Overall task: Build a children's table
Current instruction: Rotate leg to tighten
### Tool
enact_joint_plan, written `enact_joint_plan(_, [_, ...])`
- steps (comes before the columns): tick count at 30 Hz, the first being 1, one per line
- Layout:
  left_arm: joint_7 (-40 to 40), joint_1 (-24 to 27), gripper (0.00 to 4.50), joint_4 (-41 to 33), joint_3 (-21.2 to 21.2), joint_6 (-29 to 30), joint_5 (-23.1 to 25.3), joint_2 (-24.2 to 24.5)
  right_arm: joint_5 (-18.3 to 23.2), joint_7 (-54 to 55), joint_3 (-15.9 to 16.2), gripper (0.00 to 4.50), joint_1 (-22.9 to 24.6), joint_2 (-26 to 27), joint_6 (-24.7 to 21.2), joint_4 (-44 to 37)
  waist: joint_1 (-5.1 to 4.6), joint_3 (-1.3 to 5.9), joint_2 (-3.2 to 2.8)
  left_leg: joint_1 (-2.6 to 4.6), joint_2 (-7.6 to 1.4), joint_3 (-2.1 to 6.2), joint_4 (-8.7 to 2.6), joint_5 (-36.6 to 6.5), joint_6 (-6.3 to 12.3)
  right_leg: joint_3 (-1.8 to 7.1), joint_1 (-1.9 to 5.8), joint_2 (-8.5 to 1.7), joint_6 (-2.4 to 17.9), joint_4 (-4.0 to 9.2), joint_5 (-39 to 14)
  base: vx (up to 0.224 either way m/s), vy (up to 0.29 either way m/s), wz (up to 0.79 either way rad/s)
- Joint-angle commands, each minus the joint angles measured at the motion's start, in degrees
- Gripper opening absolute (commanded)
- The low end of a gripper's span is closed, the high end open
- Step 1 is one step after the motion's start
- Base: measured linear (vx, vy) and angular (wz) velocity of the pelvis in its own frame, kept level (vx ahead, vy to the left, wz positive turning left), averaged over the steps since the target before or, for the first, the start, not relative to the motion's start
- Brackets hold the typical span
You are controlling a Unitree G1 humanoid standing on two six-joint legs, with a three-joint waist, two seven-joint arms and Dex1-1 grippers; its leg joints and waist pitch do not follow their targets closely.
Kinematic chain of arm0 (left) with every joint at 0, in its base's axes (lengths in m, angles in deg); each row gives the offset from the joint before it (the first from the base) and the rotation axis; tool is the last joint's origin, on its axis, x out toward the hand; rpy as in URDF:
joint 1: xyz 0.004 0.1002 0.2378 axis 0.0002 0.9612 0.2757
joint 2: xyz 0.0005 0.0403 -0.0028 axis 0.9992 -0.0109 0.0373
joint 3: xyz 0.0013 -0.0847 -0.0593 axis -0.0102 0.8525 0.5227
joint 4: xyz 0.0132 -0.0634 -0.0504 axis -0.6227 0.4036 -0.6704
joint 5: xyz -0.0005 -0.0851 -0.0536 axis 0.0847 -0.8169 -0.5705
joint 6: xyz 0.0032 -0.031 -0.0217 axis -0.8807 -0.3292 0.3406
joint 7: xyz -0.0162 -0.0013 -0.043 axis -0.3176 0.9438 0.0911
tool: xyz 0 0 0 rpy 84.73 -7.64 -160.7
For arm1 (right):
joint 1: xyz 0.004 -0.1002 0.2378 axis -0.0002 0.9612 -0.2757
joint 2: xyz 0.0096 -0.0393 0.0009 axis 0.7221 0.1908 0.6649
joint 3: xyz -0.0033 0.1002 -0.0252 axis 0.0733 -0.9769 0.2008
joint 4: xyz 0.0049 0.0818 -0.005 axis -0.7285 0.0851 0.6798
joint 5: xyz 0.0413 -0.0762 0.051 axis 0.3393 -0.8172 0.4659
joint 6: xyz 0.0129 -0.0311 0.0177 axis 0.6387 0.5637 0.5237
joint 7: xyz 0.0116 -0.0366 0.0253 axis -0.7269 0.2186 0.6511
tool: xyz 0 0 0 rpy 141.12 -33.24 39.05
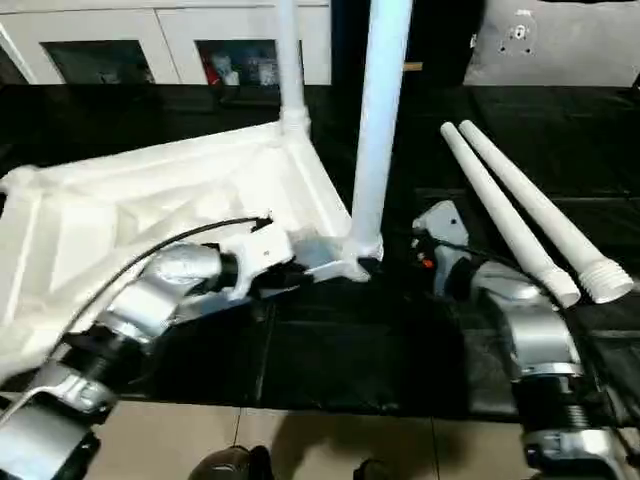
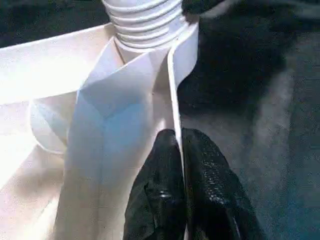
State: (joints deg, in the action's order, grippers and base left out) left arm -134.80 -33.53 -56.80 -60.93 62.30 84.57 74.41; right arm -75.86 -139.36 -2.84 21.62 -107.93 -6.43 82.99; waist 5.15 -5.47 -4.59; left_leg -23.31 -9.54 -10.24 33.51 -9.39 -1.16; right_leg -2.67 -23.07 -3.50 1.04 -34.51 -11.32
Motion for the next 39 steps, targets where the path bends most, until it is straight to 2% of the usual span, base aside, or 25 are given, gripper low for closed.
enact_joint_plan(1, [-4.84,0.53,0.00,-1.35,-2.75,-2.97,-0.05,0.66,-0.43,-0.34,-0.88,4.43,-1.24,-0.62,2.83,-0.03,0.09,4.73,1.10,1.43,-3.89,1.39,-3.07,-6.98,7.17,2.27,2.97,-5.17,15.03,3.31,-1.79,0.000,0.000,0.00])
enact_joint_plan(3, [-7.62,0.43,0.00,-0.82,-3.87,-5.16,-0.15,2.14,0.09,-3.36,-0.09,4.43,-1.92,-1.55,4.04,0.64,0.25,4.91,1.01,1.46,-3.91,1.44,-2.86,-6.34,7.70,2.22,2.94,-5.25,15.55,3.06,-0.89,0.000,0.000,0.00])
enact_joint_plan(4, [-8.98,0.40,0.00,-0.64,-4.41,-6.27,-0.24,2.86,0.56,-5.67,0.58,4.43,-2.03,-2.15,4.43,0.64,0.20,4.95,1.23,1.35,-3.90,1.32,-2.83,-6.16,7.79,2.25,3.05,-5.22,15.55,3.02,-0.70,0.000,0.000,0.00])
enact_joint_plan(7, [-11.02,0.42,0.00,-0.62,-5.12,-7.54,-0.37,3.80,1.16,-9.46,1.88,4.43,-1.89,-3.13,4.74,0.26,0.59,4.86,1.00,1.47,-4.00,1.28,-2.70,-6.53,8.11,2.28,2.79,-5.15,15.67,2.99,-1.50,0.000,0.000,0.00])
enact_joint_plan(8, [-12.68,0.43,0.00,-0.52,-5.47,-8.61,-0.43,4.29,1.52,-12.24,2.99,4.43,-1.57,-3.90,5.11,-0.15,0.82,4.95,1.25,1.49,-4.01,1.23,-2.65,-6.86,7.98,2.30,2.84,-5.29,15.61,2.98,-2.46,0.000,0.000,0.00])
enact_joint_plan(11, [-13.54,0.39,0.00,-0.41,-5.65,-9.11,-0.46,4.48,1.81,-13.41,3.46,4.43,-1.48,-4.09,5.33,-0.23,1.28,4.75,1.16,1.62,-4.11,1.24,-2.78,-8.49,6.96,2.38,2.59,-5.21,14.97,3.29,-6.25,0.000,0.000,0.00])
enact_joint_plan(13, [-15.26,0.41,0.00,-0.51,-6.20,-9.90,-0.63,4.78,2.45,-14.92,3.86,4.15,-1.41,-3.83,5.27,-0.29,1.29,4.78,1.24,1.55,-4.06,1.29,-2.88,-9.25,6.27,2.37,2.67,-5.29,14.56,3.34,-8.03,0.000,0.000,0.00])
enact_joint_plan(14, [-15.83,0.49,0.00,-0.69,-6.50,-10.13,-0.69,4.86,2.83,-15.59,4.06,4.15,-1.24,-3.68,4.75,-0.57,1.30,4.84,1.26,1.59,-4.03,1.29,-2.85,-9.16,6.12,2.38,2.65,-5.29,14.35,3.36,-8.25,0.000,0.000,0.00])
enact_joint_plan(17, [-16.32,0.51,0.00,-0.73,-6.77,-10.48,-0.80,4.91,3.23,-16.30,4.29,3.96,-1.13,-3.64,4.40,-0.67,1.30,4.90,1.23,1.49,-4.03,1.32,-2.79,-8.62,6.23,2.37,2.63,-5.24,14.35,3.27,-7.75,0.000,0.000,0.00])
enact_joint_plan(18, [-16.32,0.51,0.00,-0.73,-6.77,-10.48,-0.80,4.91,3.23,-16.30,4.29,3.72,-1.13,-3.64,4.40,-0.67,1.35,4.97,1.23,1.54,-4.00,1.30,-2.71,-8.36,6.37,2.37,2.61,-5.26,14.47,3.23,-7.35,0.000,0.000,0.00])
enact_joint_plan(22, [-16.56,0.41,0.00,-0.43,-7.04,-10.99,-0.92,4.91,3.17,-17.32,4.92,3.53,-1.02,-3.55,4.44,-0.24,1.42,5.07,1.22,1.42,-3.95,1.31,-2.54,-7.12,7.03,2.31,2.64,-5.18,14.87,2.96,-5.15,0.000,0.000,0.00])
enact_joint_plan(23, [-16.73,0.39,0.00,-0.17,-7.00,-11.31,-0.80,4.88,3.19,-17.66,5.07,3.27,-1.04,-3.50,4.56,0.05,1.41,5.06,1.25,1.39,-3.89,1.30,-2.51,-7.19,7.11,2.28,2.67,-5.18,14.82,2.97,-5.27,0.000,0.000,0.00])
enact_joint_plan(27, [-17.26,0.50,0.00,0.10,-6.77,-11.69,-0.63,5.09,3.31,-18.50,5.30,3.19,-1.04,-3.42,4.29,0.23,1.45,4.96,1.26,1.41,-3.92,1.32,-2.52,-7.16,7.30,2.26,2.60,-5.14,14.77,2.97,-5.44,0.000,0.000,0.00])
enact_joint_plan(29, [-17.31,0.52,0.00,0.05,-6.75,-11.64,-0.64,5.17,3.28,-18.50,5.33,2.86,-1.03,-3.40,4.28,0.21,1.42,4.93,1.24,1.44,-3.91,1.30,-2.51,-7.40,7.24,2.26,2.57,-5.13,14.79,3.04,-5.77,0.000,0.000,0.00])
enact_joint_plan(38, [-17.17,1.02,0.00,-0.23,-5.71,-10.20,-2.00,4.98,3.51,-17.87,6.06,2.72,-0.31,-2.86,2.63,-0.76,1.35,4.83,1.24,1.42,-3.86,1.32,-2.52,-7.18,7.25,2.25,2.60,-5.10,14.80,2.98,-5.68,0.000,0.000,0.00])
enact_joint_plan(39, [-15.72,1.05,0.00,-0.76,-4.53,-7.86,-3.03,3.95,3.26,-15.02,5.93,2.71,-0.57,-1.49,0.00,-1.01,1.34,4.79,1.21,1.42,-3.88,1.32,-2.54,-7.38,7.22,2.25,2.57,-5.13,14.80,3.05,-5.96,0.000,0.000,0.00])
